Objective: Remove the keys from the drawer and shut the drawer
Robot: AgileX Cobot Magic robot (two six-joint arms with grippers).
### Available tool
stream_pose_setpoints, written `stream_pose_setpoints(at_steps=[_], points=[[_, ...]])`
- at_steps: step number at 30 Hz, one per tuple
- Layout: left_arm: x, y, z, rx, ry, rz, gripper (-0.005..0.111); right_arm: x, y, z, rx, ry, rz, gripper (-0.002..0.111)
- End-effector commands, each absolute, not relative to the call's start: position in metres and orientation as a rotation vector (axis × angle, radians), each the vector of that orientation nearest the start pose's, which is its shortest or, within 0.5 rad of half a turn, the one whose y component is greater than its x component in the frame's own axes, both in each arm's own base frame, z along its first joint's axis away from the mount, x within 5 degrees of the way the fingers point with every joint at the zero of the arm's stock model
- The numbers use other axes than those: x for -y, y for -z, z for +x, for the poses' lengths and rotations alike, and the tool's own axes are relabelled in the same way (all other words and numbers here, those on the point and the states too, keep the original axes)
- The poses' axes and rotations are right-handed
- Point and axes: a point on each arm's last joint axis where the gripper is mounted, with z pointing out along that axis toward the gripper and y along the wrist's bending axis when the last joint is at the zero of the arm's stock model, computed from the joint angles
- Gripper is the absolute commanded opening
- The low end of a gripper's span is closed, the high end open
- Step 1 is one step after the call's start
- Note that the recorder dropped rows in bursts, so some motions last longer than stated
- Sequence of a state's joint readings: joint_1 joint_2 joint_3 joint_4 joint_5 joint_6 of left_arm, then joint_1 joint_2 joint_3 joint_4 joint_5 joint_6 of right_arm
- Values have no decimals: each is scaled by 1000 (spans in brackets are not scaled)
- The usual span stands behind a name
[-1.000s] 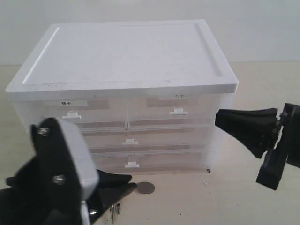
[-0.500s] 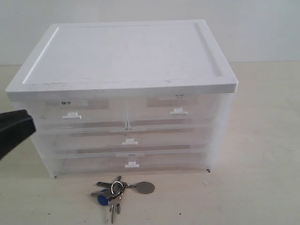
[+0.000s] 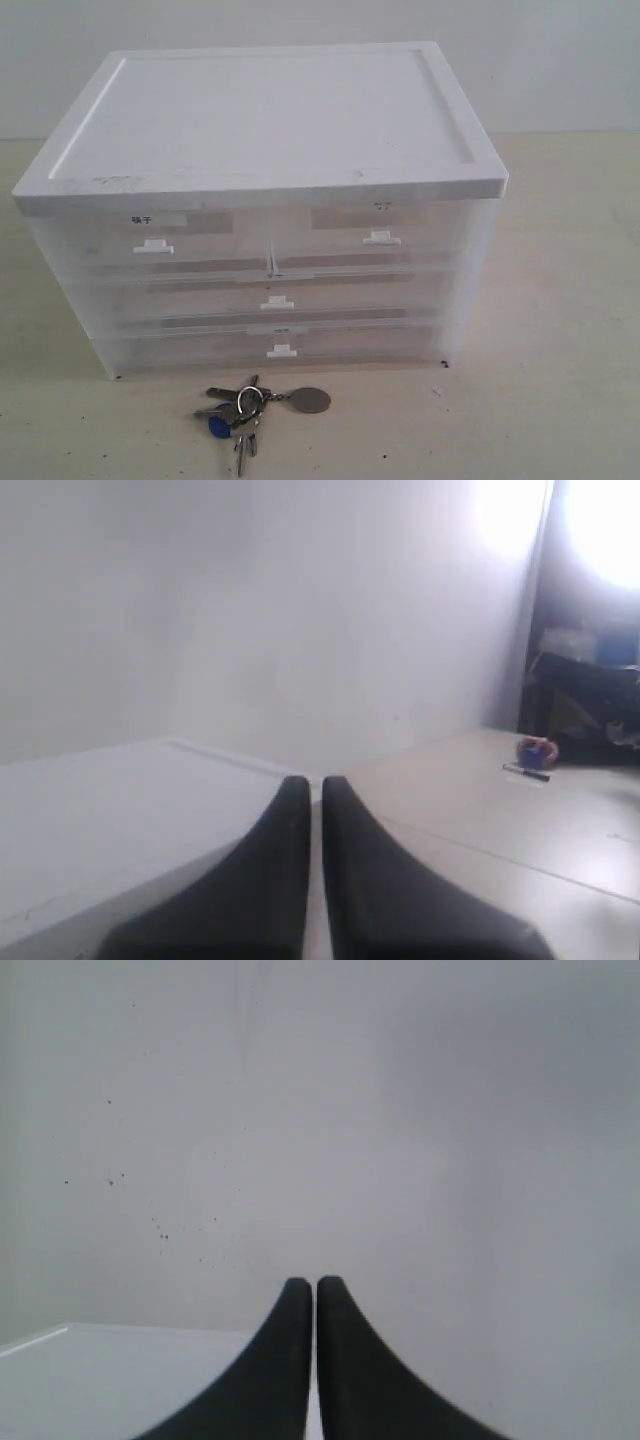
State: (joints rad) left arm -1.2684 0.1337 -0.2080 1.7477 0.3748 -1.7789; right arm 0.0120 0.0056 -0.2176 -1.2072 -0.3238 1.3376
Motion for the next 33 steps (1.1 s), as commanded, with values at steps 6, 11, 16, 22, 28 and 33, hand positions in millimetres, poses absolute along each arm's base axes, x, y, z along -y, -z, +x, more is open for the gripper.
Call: stream_pose_setpoints(at_steps=[6,11,16,22,28,33], points=[[22,-284,38,-1200,927,485,4,-26,-292,30,-1176,-316,-175,0],[24,-284,36,-1195,942,508,4,-23,-292,31,-1187,-292,-146,0],[28,-283,29,-1174,997,592,4,-24,-292,31,-1185,-299,-152,0],[32,-282,23,-1155,1041,660,4,-24,-292,31,-1183,-305,-153,0],[32,-282,23,-1155,1041,660,4,-24,-292,31,-1184,-303,-149,0],[32,-282,23,-1155,1041,660,4,-25,-292,31,-1182,-307,-155,0]])
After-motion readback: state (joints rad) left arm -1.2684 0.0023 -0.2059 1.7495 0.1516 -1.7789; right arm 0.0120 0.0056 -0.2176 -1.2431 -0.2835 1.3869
